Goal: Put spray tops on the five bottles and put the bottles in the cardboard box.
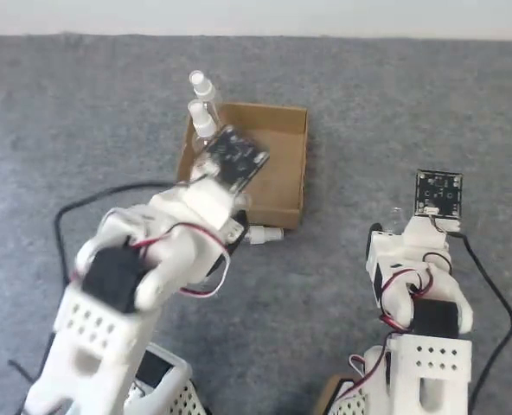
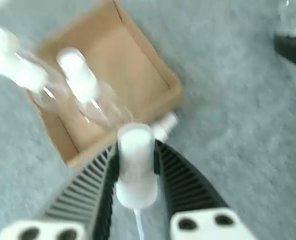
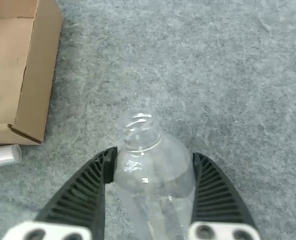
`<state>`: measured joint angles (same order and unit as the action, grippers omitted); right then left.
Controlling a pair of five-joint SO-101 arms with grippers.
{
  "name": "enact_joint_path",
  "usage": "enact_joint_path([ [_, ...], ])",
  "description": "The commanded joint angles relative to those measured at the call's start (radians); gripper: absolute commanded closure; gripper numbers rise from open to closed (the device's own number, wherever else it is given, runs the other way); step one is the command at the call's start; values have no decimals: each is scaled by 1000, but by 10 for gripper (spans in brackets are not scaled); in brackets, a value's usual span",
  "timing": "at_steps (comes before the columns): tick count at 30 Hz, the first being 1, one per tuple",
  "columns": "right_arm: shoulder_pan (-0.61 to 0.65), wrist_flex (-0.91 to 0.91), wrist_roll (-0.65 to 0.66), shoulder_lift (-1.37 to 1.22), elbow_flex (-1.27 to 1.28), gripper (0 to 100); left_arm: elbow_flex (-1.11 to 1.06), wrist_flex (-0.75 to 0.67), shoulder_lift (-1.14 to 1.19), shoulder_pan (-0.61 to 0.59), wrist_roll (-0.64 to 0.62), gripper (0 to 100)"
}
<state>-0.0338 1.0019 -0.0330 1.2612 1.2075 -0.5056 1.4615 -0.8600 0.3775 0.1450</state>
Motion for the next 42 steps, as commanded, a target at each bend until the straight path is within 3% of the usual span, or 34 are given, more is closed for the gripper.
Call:
enact_joint_path([
  [1, 7, 2, 17, 28, -18, 909, -74, -91, -147, -32, -15, 988],
  [12, 56, 48, 18, 77, -28, 909, -108, -112, -282, -38, -64, 988],
  [27, 125, 114, 20, 476, 98, 909, -105, -331, -448, -38, -66, 988],
  [34, 127, 116, 20, 516, 121, 909, -107, -463, -497, -31, -114, 988],
  [42, 200, 110, 20, 521, 138, 909, -113, -506, -589, -34, -137, 988],
])
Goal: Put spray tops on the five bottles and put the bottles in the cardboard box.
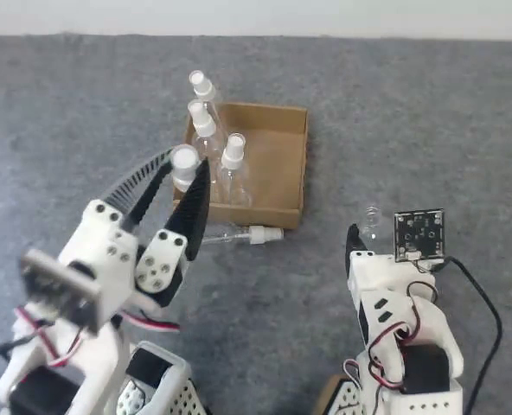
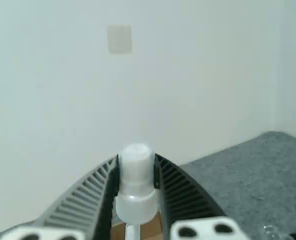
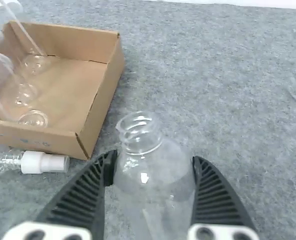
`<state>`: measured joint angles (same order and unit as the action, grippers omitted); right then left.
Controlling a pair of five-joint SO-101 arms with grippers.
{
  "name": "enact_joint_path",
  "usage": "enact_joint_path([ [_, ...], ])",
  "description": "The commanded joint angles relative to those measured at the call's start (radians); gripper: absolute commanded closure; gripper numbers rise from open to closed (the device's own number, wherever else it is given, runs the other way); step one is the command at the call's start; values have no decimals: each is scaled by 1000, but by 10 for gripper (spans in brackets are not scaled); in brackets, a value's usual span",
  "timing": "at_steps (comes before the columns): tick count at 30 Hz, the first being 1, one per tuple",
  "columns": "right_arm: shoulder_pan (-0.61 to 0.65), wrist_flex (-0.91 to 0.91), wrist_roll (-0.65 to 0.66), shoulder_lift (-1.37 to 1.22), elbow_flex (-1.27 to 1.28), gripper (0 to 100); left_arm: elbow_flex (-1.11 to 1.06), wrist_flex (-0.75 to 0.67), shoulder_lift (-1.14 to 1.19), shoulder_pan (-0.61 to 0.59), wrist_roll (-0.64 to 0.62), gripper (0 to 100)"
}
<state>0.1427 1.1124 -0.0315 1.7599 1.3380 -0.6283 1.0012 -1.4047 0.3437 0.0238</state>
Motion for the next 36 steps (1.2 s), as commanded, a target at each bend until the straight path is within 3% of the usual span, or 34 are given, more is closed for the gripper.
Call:
enact_joint_path([
  [1, 25, -2, 18, 22, 9, 909, 10, -52, -54, -5, -17, 988],
  [11, 74, -4, 18, 22, 5, 909, 10, -68, -137, 0, -58, 988],
  [22, 202, -30, 18, 22, 8, 909, -116, -304, -201, -5, -146, 988],
  [28, 217, -45, 18, 22, 0, 909, -185, -308, -296, -5, -169, 988],
  [36, 410, -263, 18, 22, 94, 909, -291, -305, -422, -32, -170, 988],
])
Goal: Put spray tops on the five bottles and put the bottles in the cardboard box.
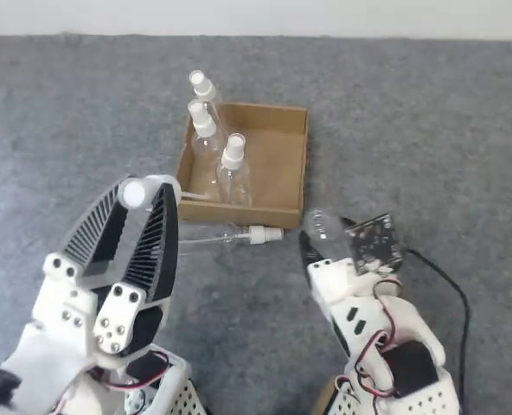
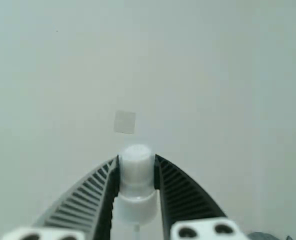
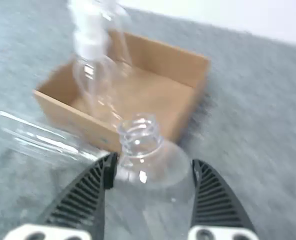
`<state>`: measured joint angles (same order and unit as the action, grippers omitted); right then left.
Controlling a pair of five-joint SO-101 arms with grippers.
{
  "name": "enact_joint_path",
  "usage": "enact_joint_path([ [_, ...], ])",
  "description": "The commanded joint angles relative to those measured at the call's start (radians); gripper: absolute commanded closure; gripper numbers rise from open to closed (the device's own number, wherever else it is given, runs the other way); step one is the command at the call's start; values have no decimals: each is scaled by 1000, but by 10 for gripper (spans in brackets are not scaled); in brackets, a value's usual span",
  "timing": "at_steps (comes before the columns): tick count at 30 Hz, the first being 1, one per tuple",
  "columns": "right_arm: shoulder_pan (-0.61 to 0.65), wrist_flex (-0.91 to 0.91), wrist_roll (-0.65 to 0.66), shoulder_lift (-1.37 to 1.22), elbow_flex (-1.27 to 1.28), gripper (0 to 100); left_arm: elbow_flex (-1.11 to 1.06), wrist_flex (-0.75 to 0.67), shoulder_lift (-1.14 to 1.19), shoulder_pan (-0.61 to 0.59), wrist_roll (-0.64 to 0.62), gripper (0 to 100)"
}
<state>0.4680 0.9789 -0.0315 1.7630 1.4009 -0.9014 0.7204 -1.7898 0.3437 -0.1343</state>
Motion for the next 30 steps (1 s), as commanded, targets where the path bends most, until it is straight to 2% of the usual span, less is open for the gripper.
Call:
enact_joint_path([
  [1, 99, -165, 18, 19, 48, 909, -18, -25, -37, -44, -14, 988],
  [5, 114, -243, 18, 19, 86, 909, -15, -26, -37, -72, -80, 988],
  [11, 117, -243, 17, 19, 86, 909, -15, -29, -38, -63, -91, 988],
  [16, 133, -243, 9, 19, 86, 909, -18, -29, -38, -61, -160, 988],
  [22, 213, -249, 12, 19, 104, 906, -22, -28, -38, -61, -183, 988],
  [30, 234, -251, 9, 21, 109, 908, -64, -44, -38, -61, -184, 988],
])
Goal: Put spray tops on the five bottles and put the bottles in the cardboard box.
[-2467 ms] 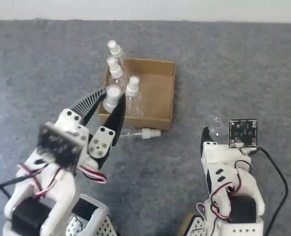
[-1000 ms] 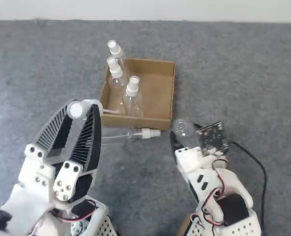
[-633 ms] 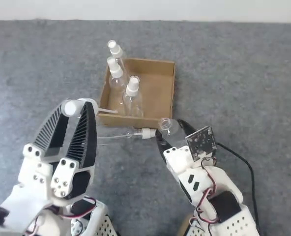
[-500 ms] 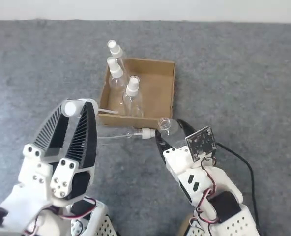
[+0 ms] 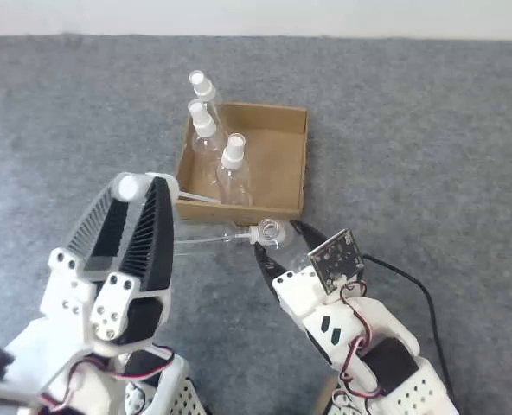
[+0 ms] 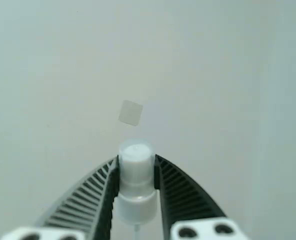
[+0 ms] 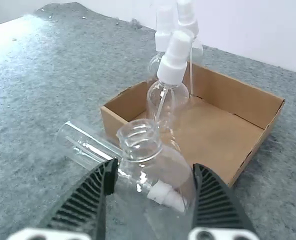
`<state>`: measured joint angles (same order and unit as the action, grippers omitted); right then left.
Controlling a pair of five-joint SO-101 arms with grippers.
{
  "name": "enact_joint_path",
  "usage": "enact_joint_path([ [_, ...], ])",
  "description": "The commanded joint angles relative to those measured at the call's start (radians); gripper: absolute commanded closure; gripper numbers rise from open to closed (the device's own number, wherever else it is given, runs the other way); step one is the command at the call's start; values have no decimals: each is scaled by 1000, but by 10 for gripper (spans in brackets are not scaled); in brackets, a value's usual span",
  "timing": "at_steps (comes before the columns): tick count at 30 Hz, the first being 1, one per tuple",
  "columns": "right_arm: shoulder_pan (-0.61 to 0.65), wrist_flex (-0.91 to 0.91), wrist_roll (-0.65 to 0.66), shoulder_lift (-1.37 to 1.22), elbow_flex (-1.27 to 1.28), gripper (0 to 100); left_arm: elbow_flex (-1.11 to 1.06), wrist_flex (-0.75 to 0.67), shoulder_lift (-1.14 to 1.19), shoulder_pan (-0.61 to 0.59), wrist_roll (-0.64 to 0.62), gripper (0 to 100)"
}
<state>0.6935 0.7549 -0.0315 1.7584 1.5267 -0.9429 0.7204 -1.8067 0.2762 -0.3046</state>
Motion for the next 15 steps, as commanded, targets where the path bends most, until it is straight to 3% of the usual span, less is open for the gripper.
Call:
enact_joint_path([
  [1, 13, -27, 9, 25, -17, 908, -41, -57, -21, 11, -23, 988],
  [8, 18, -21, 9, 25, -17, 909, -171, -152, -21, 98, -40, 988],
  [15, 18, -19, 8, 25, -17, 909, -217, -161, -21, 149, -5, 988],
])
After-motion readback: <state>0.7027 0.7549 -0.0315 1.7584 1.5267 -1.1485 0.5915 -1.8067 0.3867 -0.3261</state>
